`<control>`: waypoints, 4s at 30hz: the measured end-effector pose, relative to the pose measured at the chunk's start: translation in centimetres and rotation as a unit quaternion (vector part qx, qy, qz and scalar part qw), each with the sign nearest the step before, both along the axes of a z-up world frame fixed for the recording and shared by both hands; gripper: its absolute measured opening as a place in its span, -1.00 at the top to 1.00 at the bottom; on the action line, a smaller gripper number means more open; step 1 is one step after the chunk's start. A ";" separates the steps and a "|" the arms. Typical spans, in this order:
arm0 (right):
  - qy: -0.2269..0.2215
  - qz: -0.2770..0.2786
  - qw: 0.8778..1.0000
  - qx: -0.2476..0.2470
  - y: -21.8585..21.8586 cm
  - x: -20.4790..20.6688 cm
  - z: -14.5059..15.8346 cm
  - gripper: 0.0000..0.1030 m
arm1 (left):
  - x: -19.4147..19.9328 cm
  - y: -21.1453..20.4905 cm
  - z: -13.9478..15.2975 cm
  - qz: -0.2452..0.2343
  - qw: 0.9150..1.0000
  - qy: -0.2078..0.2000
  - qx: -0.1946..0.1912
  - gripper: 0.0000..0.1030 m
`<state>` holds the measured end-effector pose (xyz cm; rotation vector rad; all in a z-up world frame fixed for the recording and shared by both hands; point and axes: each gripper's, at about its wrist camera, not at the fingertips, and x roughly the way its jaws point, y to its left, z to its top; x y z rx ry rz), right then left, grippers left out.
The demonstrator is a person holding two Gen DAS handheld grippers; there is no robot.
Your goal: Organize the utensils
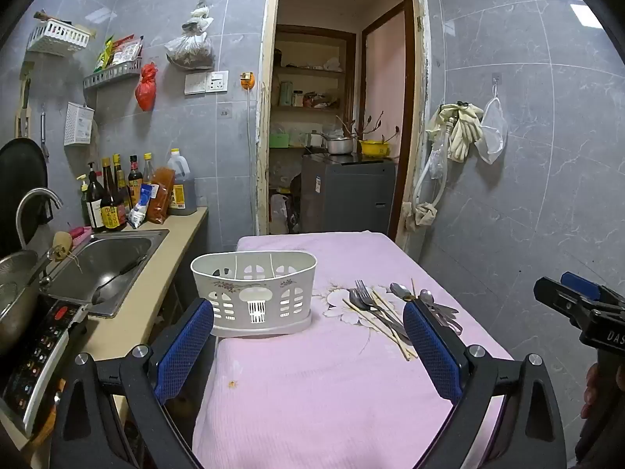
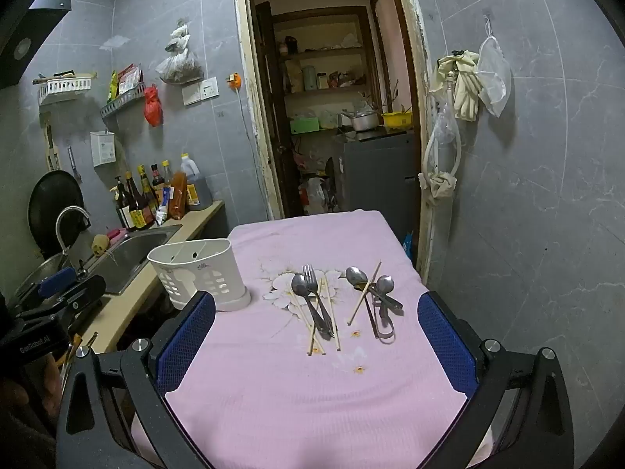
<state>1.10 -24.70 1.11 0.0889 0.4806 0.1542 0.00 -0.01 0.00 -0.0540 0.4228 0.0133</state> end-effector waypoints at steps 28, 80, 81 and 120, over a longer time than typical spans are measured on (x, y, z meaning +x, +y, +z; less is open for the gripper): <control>0.003 0.000 1.000 0.003 0.0 0.3 0.0 -0.98 | 0.0 0.0 0.0 0.000 1.000 0.002 -0.003 -0.90; 0.004 0.000 1.000 0.000 0.2 0.6 0.2 -0.98 | 0.0 0.0 0.0 0.000 1.000 0.002 -0.007 -0.90; 0.004 -0.001 1.000 0.001 0.2 0.6 0.1 -0.98 | 0.0 0.0 0.0 0.000 1.000 0.003 -0.006 -0.90; -0.045 -0.036 0.998 -0.023 -1.7 0.9 1.3 -0.98 | 3.4 -2.3 -1.0 -0.012 0.999 -0.031 -0.016 -0.90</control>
